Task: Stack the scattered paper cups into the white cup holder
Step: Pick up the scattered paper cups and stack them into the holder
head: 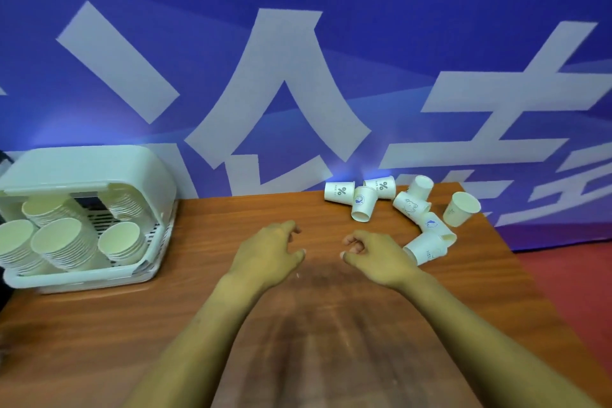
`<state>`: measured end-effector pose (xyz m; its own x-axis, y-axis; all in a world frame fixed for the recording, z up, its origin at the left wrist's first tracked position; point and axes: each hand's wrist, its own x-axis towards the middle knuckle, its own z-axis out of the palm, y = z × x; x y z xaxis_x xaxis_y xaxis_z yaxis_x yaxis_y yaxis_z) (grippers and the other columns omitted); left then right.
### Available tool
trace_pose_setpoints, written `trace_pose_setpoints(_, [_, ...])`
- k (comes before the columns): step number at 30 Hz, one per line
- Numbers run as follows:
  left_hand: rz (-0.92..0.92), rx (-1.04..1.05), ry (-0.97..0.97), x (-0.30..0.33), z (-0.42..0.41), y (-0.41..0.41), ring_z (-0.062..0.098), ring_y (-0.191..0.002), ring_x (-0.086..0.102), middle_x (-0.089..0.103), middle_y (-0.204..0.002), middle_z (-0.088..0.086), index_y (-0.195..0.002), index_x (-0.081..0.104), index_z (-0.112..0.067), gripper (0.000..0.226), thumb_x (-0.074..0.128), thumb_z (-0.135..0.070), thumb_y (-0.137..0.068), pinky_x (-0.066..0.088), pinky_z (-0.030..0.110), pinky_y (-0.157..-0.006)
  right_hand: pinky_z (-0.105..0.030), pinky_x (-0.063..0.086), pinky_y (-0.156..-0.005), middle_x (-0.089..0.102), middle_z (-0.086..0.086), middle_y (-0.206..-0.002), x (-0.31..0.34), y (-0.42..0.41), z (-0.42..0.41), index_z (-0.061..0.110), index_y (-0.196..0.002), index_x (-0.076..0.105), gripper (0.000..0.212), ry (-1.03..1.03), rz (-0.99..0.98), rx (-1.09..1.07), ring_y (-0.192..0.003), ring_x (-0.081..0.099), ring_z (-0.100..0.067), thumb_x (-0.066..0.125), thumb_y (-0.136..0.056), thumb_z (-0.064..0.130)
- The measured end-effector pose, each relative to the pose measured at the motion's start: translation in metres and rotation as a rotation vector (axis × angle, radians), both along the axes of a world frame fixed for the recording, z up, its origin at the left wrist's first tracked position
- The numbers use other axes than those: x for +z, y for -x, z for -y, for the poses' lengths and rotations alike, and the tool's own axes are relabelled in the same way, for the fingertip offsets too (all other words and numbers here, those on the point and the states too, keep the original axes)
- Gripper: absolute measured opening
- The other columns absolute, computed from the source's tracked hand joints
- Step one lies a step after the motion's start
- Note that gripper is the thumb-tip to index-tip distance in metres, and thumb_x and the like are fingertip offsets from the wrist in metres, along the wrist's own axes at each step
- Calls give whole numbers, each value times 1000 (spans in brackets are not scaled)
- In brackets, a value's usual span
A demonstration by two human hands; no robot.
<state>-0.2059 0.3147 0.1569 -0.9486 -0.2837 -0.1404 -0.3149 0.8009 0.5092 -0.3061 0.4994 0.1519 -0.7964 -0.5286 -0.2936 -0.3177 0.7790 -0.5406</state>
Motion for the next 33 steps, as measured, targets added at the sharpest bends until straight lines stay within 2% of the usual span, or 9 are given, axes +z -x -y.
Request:
trace_pose_setpoints(2, [31,-16,-23,-6,-3,10,15,-107,57,59,-122,-6,-126,52,-28,40,60,-39,-88,48,31,-87,-20,44,-67,61,11,-94,-4,5,-9,26,-112,60,27,-30,29,-15,-87,58,-7,61,-88,38])
trace_pose_setpoints(5, [72,-25,-49,-18,-14,29,17,-109,58,58,-125,-5,-129,50,-28,42,59,-38,-89,47,30,-88,-30,51,-84,61,12,-90,-8,21,-21,25,-113,61,29,-40,32,-65,-90,61,-10,62,-87,37])
trace_pose_setpoints(11, [192,-52,-46,-30,-54,58,17,-115,55,57,-128,-6,-132,47,-30,44,57,-40,-89,44,30,-90,-26,48,-80,64,7,-92,-19,64,-52,23,-113,61,27,-15,54,-84,-90,60,-11,62,-87,33])
trace_pose_setpoints(15, [177,18,-36,-33,-75,89,18,-117,53,56,-129,-4,-133,46,-30,46,58,-40,-89,46,33,-94,-28,50,-82,63,7,-93,-29,104,-78,20,-114,60,29,-1,68,-73,-91,61,-13,62,-87,33])
trace_pose_setpoints(18, [181,40,-43,-36,-110,119,18,-118,53,55,-130,-4,-134,45,-30,48,58,-41,-89,46,34,-94,-24,43,-77,61,8,-95,-33,140,-107,22,-114,59,29,-45,56,-51,-94,59,-13,60,-88,34])
trace_pose_setpoints(22, [139,20,-61,-47,-158,165,19,-122,50,51,-135,0,-136,44,-27,51,60,-37,-88,43,33,-97,-30,44,-83,63,-1,-107,-42,196,-146,23,-120,57,36,-109,20,-91,-104,58,-20,59,-87,36])
trace_pose_setpoints(25, [203,-3,-66,-66,-190,186,22,-125,46,48,-138,2,-137,42,-24,53,60,-36,-88,41,36,-102,-30,44,-85,62,-4,-119,-59,220,-169,21,-128,52,44,-154,35,-98,-109,57,-23,58,-87,35])
trace_pose_setpoints(28, [287,-44,-14,-82,-214,205,25,-126,44,47,-139,3,-138,41,-22,55,59,-38,-88,40,36,-102,-33,46,-88,60,-4,-123,-73,241,-183,18,-129,49,46,-181,40,-86,-112,56,-24,59,-88,34])
trace_pose_setpoints(33, [324,-65,30,-101,-247,238,26,-129,39,41,-140,3,-143,33,-23,65,57,-46,-88,37,37,-101,-41,47,-93,55,-5,-126,-103,268,-189,16,-126,49,47,-198,37,-67,-114,54,-24,60,-85,36])
